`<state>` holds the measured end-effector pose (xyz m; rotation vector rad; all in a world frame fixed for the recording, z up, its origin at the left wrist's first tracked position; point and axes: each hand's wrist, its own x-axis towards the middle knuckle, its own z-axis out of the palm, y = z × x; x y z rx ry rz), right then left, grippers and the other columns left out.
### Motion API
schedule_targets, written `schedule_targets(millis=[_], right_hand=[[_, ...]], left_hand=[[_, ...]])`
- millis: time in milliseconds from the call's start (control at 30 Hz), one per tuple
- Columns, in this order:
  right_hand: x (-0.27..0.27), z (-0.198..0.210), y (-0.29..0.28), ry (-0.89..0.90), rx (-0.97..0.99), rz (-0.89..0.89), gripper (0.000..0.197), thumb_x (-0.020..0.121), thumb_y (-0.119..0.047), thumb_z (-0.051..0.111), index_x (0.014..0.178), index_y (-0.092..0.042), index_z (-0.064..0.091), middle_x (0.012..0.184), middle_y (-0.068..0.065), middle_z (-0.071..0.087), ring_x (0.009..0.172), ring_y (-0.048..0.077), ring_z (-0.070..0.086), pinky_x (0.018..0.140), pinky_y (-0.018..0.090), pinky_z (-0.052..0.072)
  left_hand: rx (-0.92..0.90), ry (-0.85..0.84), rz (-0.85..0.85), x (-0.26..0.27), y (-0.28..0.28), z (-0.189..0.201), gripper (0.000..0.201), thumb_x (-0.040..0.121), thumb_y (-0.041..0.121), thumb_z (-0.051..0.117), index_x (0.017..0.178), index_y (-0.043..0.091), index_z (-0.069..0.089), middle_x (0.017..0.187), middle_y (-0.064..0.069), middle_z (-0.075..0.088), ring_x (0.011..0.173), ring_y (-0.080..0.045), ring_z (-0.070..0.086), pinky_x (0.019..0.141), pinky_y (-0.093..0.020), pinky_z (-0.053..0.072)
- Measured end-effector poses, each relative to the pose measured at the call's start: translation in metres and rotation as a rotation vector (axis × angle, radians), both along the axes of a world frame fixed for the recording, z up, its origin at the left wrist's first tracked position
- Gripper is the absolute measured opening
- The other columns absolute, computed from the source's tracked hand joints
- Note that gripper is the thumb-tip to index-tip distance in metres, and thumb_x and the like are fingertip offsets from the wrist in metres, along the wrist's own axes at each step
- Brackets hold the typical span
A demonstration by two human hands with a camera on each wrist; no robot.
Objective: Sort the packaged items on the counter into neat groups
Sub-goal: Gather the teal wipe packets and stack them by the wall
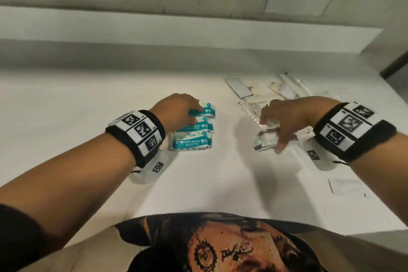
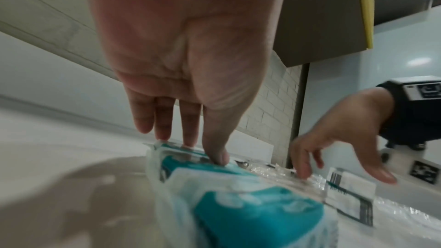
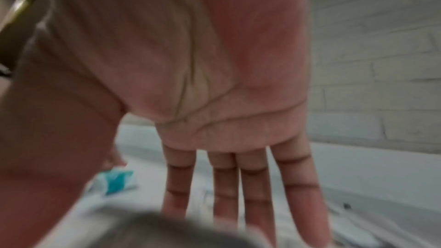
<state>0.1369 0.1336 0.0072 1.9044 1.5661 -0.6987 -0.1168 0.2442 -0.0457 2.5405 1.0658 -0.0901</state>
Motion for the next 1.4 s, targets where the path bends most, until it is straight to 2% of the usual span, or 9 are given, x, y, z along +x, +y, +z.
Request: schedule_targets(millis=[200, 433, 567, 667, 967, 1067, 1167, 1300, 1400], right_hand=[[-0.007, -0.001, -0.001, 0.023, 0.09, 0.033, 0.047, 0.067, -0.021, 0.081, 0.104, -0.025, 0.052, 0.095, -0.006, 0.057, 0.08, 0.015, 0.055, 0.076, 0.034, 0.048], [-0.047, 0.001, 0.056, 0.892, 0.291, -0.42, 0.023, 0.094, -0.009, 0.051, 0.115, -0.001, 0.053, 0.092, 0.016, 0.065, 0.08, 0.03, 0.061, 0.07, 0.04, 0.05], [-0.062, -0.026, 0.089, 1.016, 0.262, -0.617, 0.031, 0.1, -0.016, 0.04, 0.118, 0.003, 0.056, 0.095, 0.026, 0.067, 0.082, 0.035, 0.063, 0.078, 0.048, 0.054], [-0.064, -0.038, 0.108, 0.924, 0.367, -0.5, 0.02, 0.096, -0.013, 0.052, 0.112, -0.011, 0.064, 0.103, 0.011, 0.069, 0.091, 0.022, 0.064, 0.082, 0.037, 0.053], [-0.091, -0.047, 0.145, 0.579, 0.45, -0.118, 0.021, 0.091, -0.017, 0.062, 0.11, -0.012, 0.071, 0.112, 0.0, 0.07, 0.091, 0.01, 0.059, 0.081, 0.024, 0.042], [-0.079, -0.027, 0.134, 0.432, 0.514, 0.01, 0.027, 0.091, -0.023, 0.063, 0.118, -0.02, 0.066, 0.117, -0.004, 0.063, 0.095, 0.008, 0.053, 0.083, 0.025, 0.039], [-0.051, -0.002, 0.098, 0.371, 0.4, 0.049, 0.016, 0.082, -0.029, 0.073, 0.097, -0.025, 0.068, 0.105, -0.006, 0.068, 0.086, 0.013, 0.06, 0.075, 0.029, 0.048], [-0.027, -0.004, 0.036, 0.102, -0.016, 0.118, 0.058, 0.052, -0.047, 0.088, 0.095, -0.03, 0.052, 0.104, -0.01, 0.052, 0.09, 0.016, 0.057, 0.075, 0.035, 0.05], [-0.024, -0.028, -0.005, -0.115, -0.035, 0.299, 0.077, 0.05, -0.041, 0.087, 0.109, -0.026, 0.041, 0.107, -0.006, 0.041, 0.088, 0.017, 0.05, 0.058, 0.031, 0.04]], left_hand=[[-0.007, -0.032, 0.035, -0.011, -0.001, 0.0, 0.04, 0.087, 0.028, 0.067, 0.127, 0.027, 0.061, 0.14, 0.005, 0.051, 0.124, -0.016, 0.048, 0.103, -0.029, 0.034], [0.04, -0.094, 0.115, -0.015, -0.001, -0.003, 0.026, 0.087, 0.023, 0.067, 0.112, 0.02, 0.071, 0.112, 0.0, 0.063, 0.102, -0.017, 0.057, 0.086, -0.023, 0.04], [0.009, -0.095, 0.133, -0.015, -0.001, -0.002, 0.024, 0.087, 0.021, 0.067, 0.11, 0.021, 0.073, 0.113, 0.002, 0.063, 0.104, -0.016, 0.059, 0.092, -0.028, 0.045], [-0.003, -0.088, 0.12, -0.014, -0.001, -0.002, 0.025, 0.086, 0.021, 0.067, 0.11, 0.022, 0.072, 0.114, 0.002, 0.063, 0.104, -0.017, 0.059, 0.094, -0.031, 0.046], [-0.042, -0.032, 0.064, -0.017, 0.005, 0.007, 0.029, 0.089, 0.027, 0.062, 0.117, 0.023, 0.069, 0.119, 0.002, 0.06, 0.106, -0.018, 0.057, 0.095, -0.034, 0.045], [-0.053, -0.034, 0.074, -0.014, 0.008, 0.009, 0.033, 0.09, 0.032, 0.061, 0.121, 0.021, 0.066, 0.119, 0.001, 0.057, 0.107, -0.017, 0.056, 0.096, -0.034, 0.045], [-0.021, -0.047, 0.081, -0.005, 0.014, 0.013, 0.036, 0.092, 0.033, 0.058, 0.124, 0.02, 0.063, 0.125, 0.001, 0.055, 0.111, -0.018, 0.055, 0.096, -0.032, 0.044], [0.049, 0.035, 0.023, 0.009, 0.019, 0.012, 0.041, 0.09, 0.036, 0.059, 0.129, 0.022, 0.06, 0.131, -0.001, 0.053, 0.116, -0.021, 0.053, 0.098, -0.036, 0.044], [0.066, 0.113, 0.013, 0.013, 0.017, 0.005, 0.046, 0.084, 0.037, 0.066, 0.127, 0.022, 0.06, 0.123, 0.0, 0.056, 0.11, -0.021, 0.055, 0.092, -0.036, 0.047]])
